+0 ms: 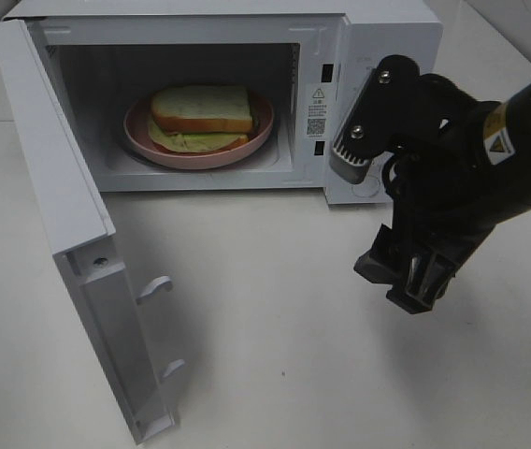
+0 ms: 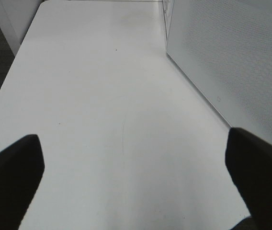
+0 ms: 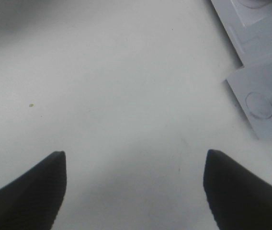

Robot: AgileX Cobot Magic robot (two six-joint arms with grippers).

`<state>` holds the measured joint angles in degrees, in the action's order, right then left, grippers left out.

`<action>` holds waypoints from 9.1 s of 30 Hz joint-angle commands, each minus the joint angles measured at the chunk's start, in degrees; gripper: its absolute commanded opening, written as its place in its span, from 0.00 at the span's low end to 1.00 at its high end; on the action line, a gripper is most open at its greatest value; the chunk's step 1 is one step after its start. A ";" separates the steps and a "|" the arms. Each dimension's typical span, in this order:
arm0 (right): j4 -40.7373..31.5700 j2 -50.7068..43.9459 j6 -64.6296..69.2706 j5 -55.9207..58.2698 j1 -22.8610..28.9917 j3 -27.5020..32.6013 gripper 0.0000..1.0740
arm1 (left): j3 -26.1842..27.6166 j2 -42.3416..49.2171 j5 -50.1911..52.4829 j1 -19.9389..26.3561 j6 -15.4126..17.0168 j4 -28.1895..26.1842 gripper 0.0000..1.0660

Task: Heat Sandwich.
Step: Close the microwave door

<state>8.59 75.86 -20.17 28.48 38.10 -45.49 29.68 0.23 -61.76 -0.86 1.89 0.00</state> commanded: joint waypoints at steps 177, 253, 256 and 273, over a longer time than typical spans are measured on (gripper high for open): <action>-0.40 -77.69 22.46 28.42 -37.47 17.25 0.70 | -4.64 -35.35 37.64 0.23 0.00 0.00 0.00; -0.40 -77.69 22.40 28.42 -37.47 17.25 0.70 | 10.37 -101.36 107.43 -31.86 10.37 7.96 0.00; -0.40 -77.69 22.40 28.42 -37.47 17.25 0.70 | 11.63 -102.10 107.37 -32.83 10.31 7.10 0.00; -0.40 -77.69 22.40 28.42 -37.47 17.25 0.70 | 22.98 -107.03 101.41 -38.67 9.11 5.56 0.00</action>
<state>8.14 -0.17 2.81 57.24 0.92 -28.19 51.34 -106.40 40.74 -38.90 11.12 6.25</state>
